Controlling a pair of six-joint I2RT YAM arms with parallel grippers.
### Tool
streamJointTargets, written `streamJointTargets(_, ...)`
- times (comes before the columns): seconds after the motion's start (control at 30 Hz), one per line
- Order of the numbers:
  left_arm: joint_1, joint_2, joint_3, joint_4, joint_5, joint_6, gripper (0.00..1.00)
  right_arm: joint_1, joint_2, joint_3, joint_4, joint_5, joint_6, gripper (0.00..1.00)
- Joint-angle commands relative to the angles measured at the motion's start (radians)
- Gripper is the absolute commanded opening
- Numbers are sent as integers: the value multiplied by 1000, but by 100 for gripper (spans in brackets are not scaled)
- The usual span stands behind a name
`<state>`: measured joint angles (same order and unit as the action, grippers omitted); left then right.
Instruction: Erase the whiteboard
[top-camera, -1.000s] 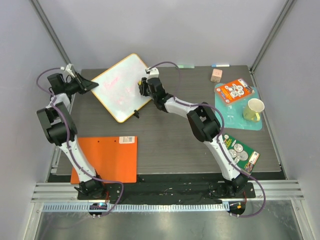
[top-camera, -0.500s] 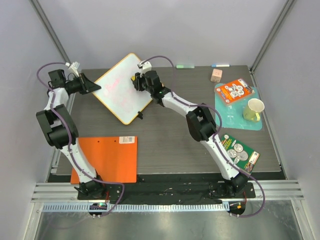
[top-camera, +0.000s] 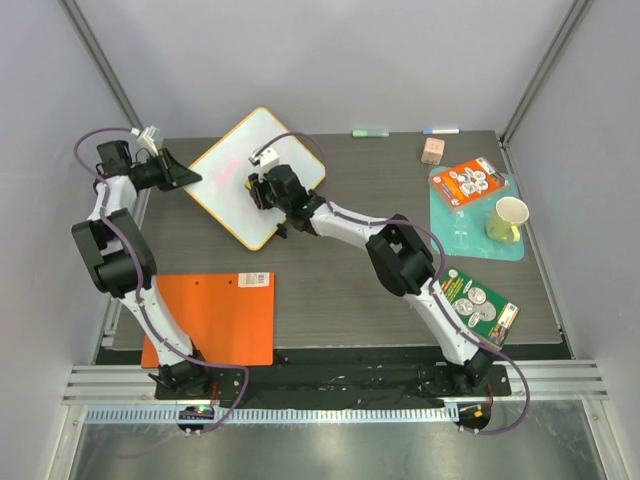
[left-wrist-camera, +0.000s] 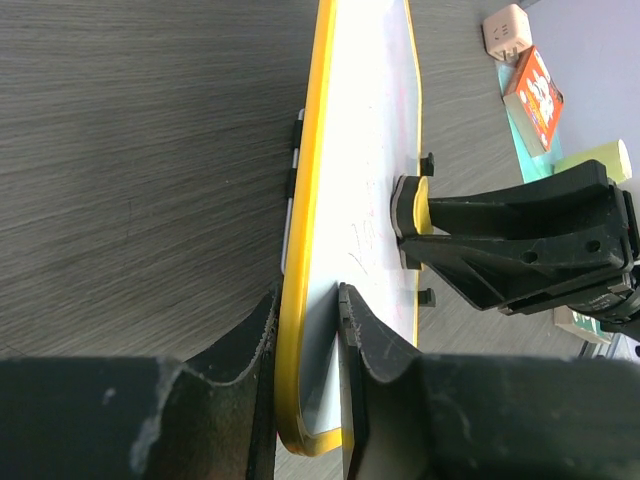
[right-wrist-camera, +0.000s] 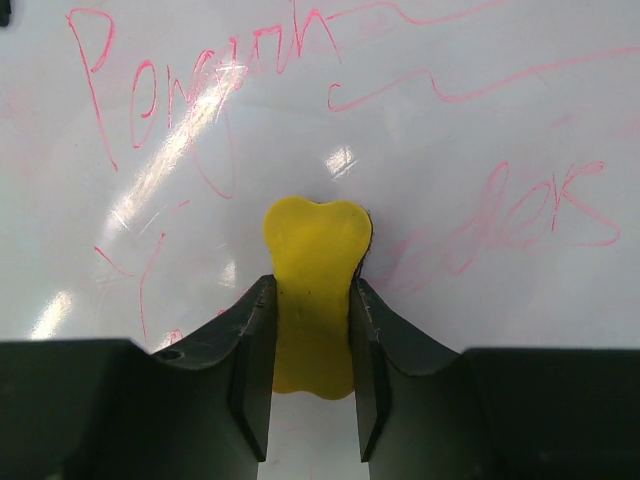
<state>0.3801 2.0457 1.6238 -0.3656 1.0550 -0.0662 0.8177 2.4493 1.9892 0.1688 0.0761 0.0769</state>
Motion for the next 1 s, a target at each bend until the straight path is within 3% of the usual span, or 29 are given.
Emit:
streamJointTargets(0.0, -63, -35, -12, -19, -78, 100, 0, -1, 30, -23, -107, 97, 41, 1)
streamJointTargets(0.17, -60, -42, -7, -26, -87, 100, 0, -115, 68, 57, -101, 177, 175, 1)
streamJointTargets(0.3, -61, -48, -2, -38, -84, 112, 0, -176, 103, 111, -89, 235, 179, 1)
streamJointTargets(0.5, -60, -47, -1, -64, -90, 140, 0, -206, 203, 301, -163, 154, 169, 1)
streamJointTargets(0.63, -61, -47, -4, -72, -89, 144, 0, -164, 162, 217, -149, 18, 130, 1)
streamJointTargets(0.8, -61, -53, -12, -69, -76, 138, 0, -42, 57, 91, -153, 19, 26, 1)
streamJointTargets(0.97, -61, -71, -24, -64, -75, 137, 0, 17, 5, 2, -207, 7, 57, 1)
